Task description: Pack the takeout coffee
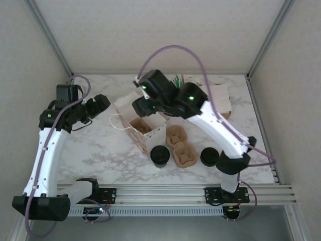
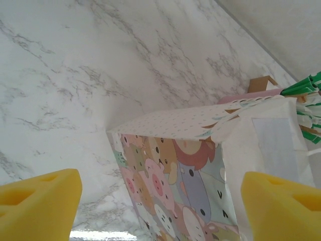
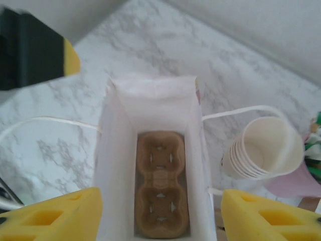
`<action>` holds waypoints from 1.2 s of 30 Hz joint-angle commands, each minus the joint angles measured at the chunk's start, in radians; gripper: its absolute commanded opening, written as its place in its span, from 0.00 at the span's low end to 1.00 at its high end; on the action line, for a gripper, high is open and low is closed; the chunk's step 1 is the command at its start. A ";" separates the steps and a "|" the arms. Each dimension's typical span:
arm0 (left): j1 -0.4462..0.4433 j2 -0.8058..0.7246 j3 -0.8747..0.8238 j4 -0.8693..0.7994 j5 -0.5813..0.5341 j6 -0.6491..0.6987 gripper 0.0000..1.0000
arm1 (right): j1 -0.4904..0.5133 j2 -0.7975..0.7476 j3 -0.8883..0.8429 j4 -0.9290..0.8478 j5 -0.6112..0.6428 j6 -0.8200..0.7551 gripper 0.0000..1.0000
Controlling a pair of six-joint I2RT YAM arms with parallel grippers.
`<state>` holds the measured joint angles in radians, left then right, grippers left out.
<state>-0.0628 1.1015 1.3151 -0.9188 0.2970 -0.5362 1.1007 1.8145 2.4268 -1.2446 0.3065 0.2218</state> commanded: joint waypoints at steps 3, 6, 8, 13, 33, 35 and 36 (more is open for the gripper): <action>0.003 -0.064 -0.035 -0.047 -0.019 -0.034 0.81 | 0.093 -0.299 -0.283 0.084 0.060 -0.024 0.65; 0.003 -0.099 -0.055 -0.052 -0.016 -0.042 0.81 | 0.109 -0.475 -0.546 0.161 0.056 -0.005 0.66; 0.002 -0.121 -0.068 -0.059 -0.015 -0.045 0.81 | 0.110 -0.587 -0.730 0.205 0.066 0.054 0.68; 0.004 -0.158 -0.091 -0.075 -0.029 -0.059 0.81 | 0.114 -0.734 -1.064 0.251 0.046 0.223 0.75; 0.004 -0.201 -0.215 -0.035 -0.026 -0.115 0.83 | 0.242 -0.405 -1.300 0.514 0.119 0.406 0.82; 0.003 -0.201 -0.217 -0.037 -0.024 -0.114 0.84 | 0.242 -0.386 -1.297 0.519 0.114 0.405 0.82; 0.003 -0.201 -0.218 -0.038 -0.025 -0.113 0.84 | 0.243 -0.378 -1.295 0.518 0.113 0.405 0.82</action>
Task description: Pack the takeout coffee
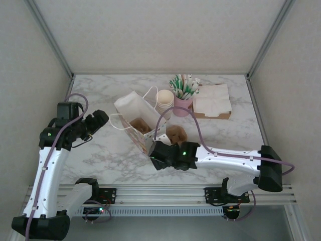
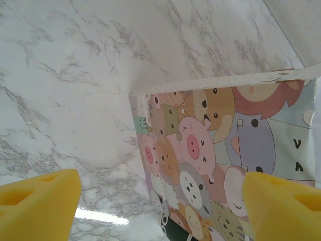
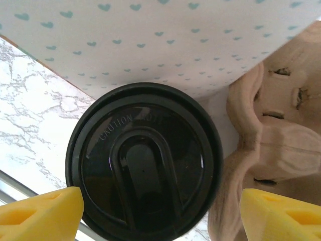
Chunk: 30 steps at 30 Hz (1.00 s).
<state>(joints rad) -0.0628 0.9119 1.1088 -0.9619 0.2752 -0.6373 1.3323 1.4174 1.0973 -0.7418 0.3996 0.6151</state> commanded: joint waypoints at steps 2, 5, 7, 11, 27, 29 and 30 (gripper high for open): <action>0.003 -0.013 -0.015 0.007 -0.002 -0.012 0.84 | 0.011 0.030 0.037 0.015 0.023 0.011 0.82; 0.004 -0.012 -0.021 0.009 -0.001 -0.012 0.84 | 0.011 0.039 0.042 0.012 0.027 0.013 0.82; 0.003 -0.010 -0.020 0.009 0.001 -0.012 0.84 | 0.010 0.044 0.050 0.006 0.028 0.015 0.82; 0.004 -0.011 -0.018 0.008 -0.001 -0.010 0.84 | 0.014 0.028 0.054 0.010 0.031 0.015 0.82; 0.003 -0.022 -0.015 -0.009 -0.004 -0.008 0.84 | 0.015 0.081 0.048 -0.020 0.006 0.040 0.73; 0.003 -0.024 -0.016 -0.009 -0.006 -0.009 0.84 | 0.016 0.090 0.051 -0.026 0.001 0.041 0.73; 0.003 -0.026 -0.017 -0.009 -0.006 -0.008 0.84 | 0.015 0.095 0.052 -0.029 -0.002 0.041 0.72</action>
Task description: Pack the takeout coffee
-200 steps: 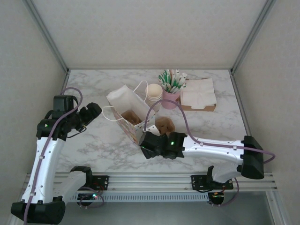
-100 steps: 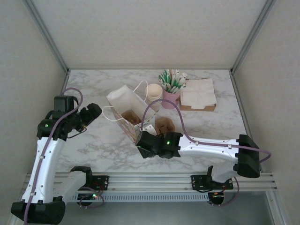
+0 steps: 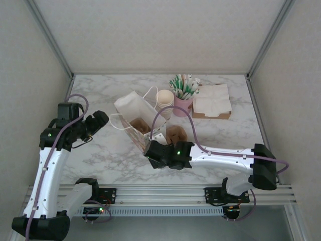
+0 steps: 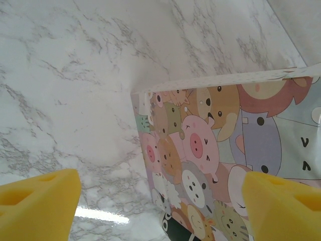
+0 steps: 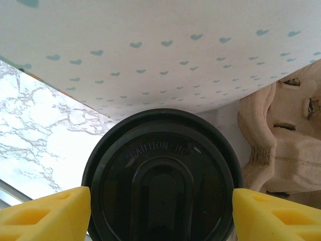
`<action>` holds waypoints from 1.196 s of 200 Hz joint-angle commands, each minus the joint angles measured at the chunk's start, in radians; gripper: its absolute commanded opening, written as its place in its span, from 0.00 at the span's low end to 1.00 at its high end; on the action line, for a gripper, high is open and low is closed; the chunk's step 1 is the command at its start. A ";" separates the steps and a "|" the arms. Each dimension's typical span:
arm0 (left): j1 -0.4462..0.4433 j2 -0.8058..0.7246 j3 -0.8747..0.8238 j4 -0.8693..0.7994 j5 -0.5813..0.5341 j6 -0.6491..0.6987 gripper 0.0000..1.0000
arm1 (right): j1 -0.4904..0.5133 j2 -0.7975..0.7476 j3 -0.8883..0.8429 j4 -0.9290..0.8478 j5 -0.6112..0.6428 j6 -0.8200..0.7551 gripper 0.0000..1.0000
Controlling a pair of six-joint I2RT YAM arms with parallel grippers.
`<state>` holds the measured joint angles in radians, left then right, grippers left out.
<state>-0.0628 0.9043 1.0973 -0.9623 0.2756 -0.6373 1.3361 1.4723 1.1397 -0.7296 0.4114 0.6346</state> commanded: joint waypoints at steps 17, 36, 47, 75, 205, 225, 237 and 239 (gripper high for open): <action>0.003 -0.018 -0.008 -0.008 -0.006 -0.008 0.84 | 0.012 0.058 0.018 -0.058 -0.017 0.029 0.74; 0.003 -0.015 -0.008 -0.007 -0.006 -0.007 0.84 | 0.012 0.058 0.019 -0.061 -0.017 0.035 0.74; 0.003 -0.014 -0.008 -0.006 -0.006 -0.007 0.84 | 0.011 0.053 0.016 -0.057 -0.017 0.044 0.74; 0.003 -0.012 -0.008 -0.006 -0.007 -0.007 0.84 | 0.011 0.038 0.014 -0.047 -0.023 0.058 0.75; 0.003 -0.010 -0.002 -0.004 -0.001 -0.015 0.84 | 0.005 -0.021 0.115 -0.104 0.041 0.116 0.80; 0.003 -0.011 -0.003 -0.007 -0.001 -0.014 0.84 | 0.005 0.003 0.116 -0.115 0.034 0.113 0.81; 0.003 -0.012 -0.002 -0.009 -0.003 -0.015 0.84 | 0.005 0.020 0.115 -0.114 0.030 0.112 0.81; 0.003 -0.012 -0.001 -0.009 -0.003 -0.015 0.84 | 0.005 0.021 0.114 -0.115 0.030 0.112 0.81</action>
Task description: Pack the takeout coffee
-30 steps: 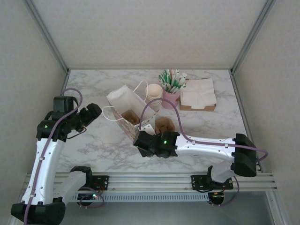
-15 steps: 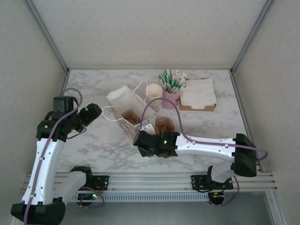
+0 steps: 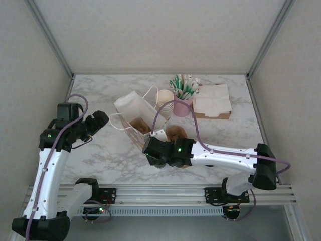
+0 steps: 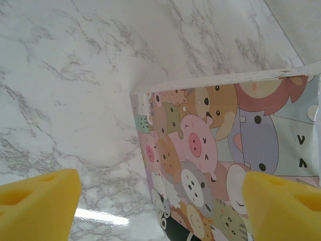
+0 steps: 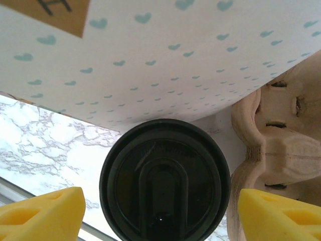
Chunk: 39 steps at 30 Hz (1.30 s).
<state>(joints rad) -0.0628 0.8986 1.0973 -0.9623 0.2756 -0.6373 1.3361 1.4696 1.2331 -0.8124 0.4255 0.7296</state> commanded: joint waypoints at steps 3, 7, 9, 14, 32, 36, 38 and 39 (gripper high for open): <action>0.003 -0.007 -0.002 -0.009 -0.003 -0.016 0.84 | 0.005 0.039 0.020 -0.034 0.021 0.015 0.81; 0.004 -0.007 -0.002 -0.010 -0.003 -0.016 0.84 | 0.005 0.062 0.011 -0.021 0.010 0.013 0.82; 0.003 -0.007 -0.004 -0.012 -0.004 -0.015 0.84 | 0.005 0.073 0.011 -0.015 0.006 0.014 0.82; 0.003 -0.009 -0.005 -0.016 -0.004 -0.013 0.84 | 0.005 0.097 0.008 -0.014 0.005 0.015 0.82; 0.004 -0.015 -0.008 -0.019 -0.007 -0.013 0.84 | -0.007 0.141 -0.018 -0.044 0.008 0.054 0.76; 0.004 -0.016 -0.005 -0.017 -0.005 -0.020 0.84 | -0.006 0.126 -0.010 -0.062 0.013 0.054 0.68; 0.004 -0.017 -0.005 -0.012 -0.004 -0.022 0.84 | -0.005 0.099 -0.001 -0.077 0.016 0.049 0.66; 0.003 -0.016 -0.005 -0.010 -0.004 -0.022 0.84 | -0.005 0.084 0.003 -0.083 0.016 0.047 0.65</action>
<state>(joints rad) -0.0628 0.8963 1.0973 -0.9627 0.2752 -0.6449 1.3350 1.5784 1.2331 -0.8276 0.4259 0.7704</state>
